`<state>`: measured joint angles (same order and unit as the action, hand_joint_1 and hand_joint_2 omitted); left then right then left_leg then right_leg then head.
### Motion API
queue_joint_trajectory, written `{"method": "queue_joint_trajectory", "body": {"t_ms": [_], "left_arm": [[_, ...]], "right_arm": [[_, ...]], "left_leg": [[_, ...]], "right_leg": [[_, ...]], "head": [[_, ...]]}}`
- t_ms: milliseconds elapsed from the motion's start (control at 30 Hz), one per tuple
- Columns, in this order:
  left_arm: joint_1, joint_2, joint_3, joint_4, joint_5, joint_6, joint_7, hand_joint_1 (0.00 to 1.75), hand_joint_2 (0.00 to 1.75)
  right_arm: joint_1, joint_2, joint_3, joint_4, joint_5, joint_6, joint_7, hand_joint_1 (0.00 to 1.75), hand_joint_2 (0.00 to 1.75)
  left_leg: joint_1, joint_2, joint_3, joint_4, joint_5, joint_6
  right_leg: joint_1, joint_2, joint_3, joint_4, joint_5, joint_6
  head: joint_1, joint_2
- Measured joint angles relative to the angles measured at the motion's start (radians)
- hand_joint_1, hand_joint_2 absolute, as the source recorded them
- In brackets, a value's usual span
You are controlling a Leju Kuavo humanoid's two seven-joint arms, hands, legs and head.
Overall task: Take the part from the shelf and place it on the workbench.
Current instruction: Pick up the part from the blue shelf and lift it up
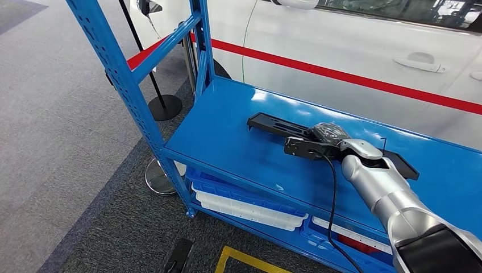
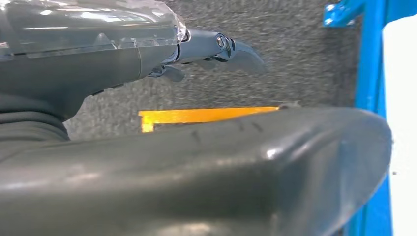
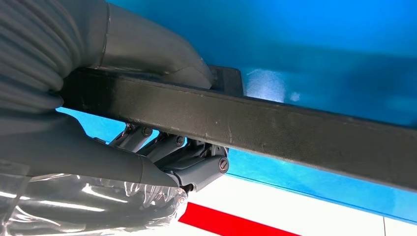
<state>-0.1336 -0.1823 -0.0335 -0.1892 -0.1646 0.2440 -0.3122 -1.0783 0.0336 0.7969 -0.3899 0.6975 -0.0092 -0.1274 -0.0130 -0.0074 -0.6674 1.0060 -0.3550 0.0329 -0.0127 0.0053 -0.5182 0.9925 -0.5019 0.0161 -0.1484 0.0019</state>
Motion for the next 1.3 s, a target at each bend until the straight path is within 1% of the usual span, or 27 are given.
{"method": "queue_joint_trajectory", "body": {"t_ms": [333,467,567,667,767,900,1100,1200,1300], "left_arm": [[0.01,0.0,0.0,0.0,0.002,0.009,0.018,0.0,0.0],[0.015,0.001,0.0,0.0,0.002,0.022,0.038,0.0,0.0],[0.026,0.004,0.0,0.0,0.001,0.037,0.057,0.0,0.0],[0.038,0.007,0.0,0.0,0.001,0.053,0.074,0.0,0.0],[0.046,0.008,0.0,0.0,0.005,0.064,0.079,0.0,0.0],[0.051,0.01,0.003,0.0,0.009,0.064,0.077,0.0,0.0],[0.051,0.01,0.005,0.0,0.005,0.062,0.065,0.0,0.0],[0.05,0.01,0.005,0.0,0.006,0.06,0.056,0.0,0.0],[0.05,0.01,0.006,0.0,0.008,0.051,0.028,0.0,0.0]], "right_arm": [[-0.004,0.0,0.0,0.0,0.004,0.001,0.001,1.75,1.75],[-0.024,0.0,0.0,0.0,0.016,-0.014,0.005,1.75,1.75],[-0.081,0.0,0.0,-0.004,0.033,-0.008,0.019,1.75,1.75],[-0.175,-0.002,0.0,-0.013,0.053,0.017,0.04,1.75,1.75],[-0.26,0.002,0.0,-0.024,0.069,0.041,0.056,1.75,1.75],[-0.336,0.013,0.0,-0.032,0.087,0.054,0.07,1.75,1.75],[-0.4,0.023,0.0,-0.034,0.101,0.087,0.073,1.75,1.75],[-0.408,0.025,0.0,-0.034,0.102,0.093,0.071,1.75,1.75],[-0.405,0.025,0.003,-0.034,0.108,0.099,0.059,1.75,1.75]], "left_leg": [[0.0,0.0,0.0,0.0,0.0,0.0],[0.0,0.0,0.0,0.0,0.0,0.0],[-0.001,0.0,-0.001,0.0,0.001,0.001],[-0.001,0.0,-0.002,0.0,0.001,0.001],[-0.001,0.0,-0.002,0.0,0.001,0.001],[-0.001,0.0,-0.002,0.0,0.0,0.0],[-0.001,0.0,-0.002,0.0,0.001,0.001],[-0.001,0.0,-0.002,0.0,0.001,0.001],[-0.001,0.0,-0.002,0.0,0.001,0.001]], "right_leg": [[0.0,0.0,0.0,0.0,0.0,0.0],[0.0,0.0,0.0,0.0,0.0,0.0],[0.0,0.0,-0.001,0.001,0.001,0.001],[0.0,0.001,-0.002,0.001,0.001,0.001],[0.0,0.0,-0.002,0.001,0.0,0.001],[0.0,-0.001,-0.002,0.001,0.0,0.001],[0.0,-0.001,-0.002,0.001,0.0,0.001],[0.0,-0.001,-0.002,0.001,0.0,0.001],[0.0,-0.001,-0.002,0.001,0.0,0.001]], "head": [[0.0,0.0],[0.0,0.0],[0.0,0.0],[0.0,0.0],[0.0,0.0],[0.0,0.0],[0.0,0.0],[0.0,0.0],[0.0,0.0]]}}
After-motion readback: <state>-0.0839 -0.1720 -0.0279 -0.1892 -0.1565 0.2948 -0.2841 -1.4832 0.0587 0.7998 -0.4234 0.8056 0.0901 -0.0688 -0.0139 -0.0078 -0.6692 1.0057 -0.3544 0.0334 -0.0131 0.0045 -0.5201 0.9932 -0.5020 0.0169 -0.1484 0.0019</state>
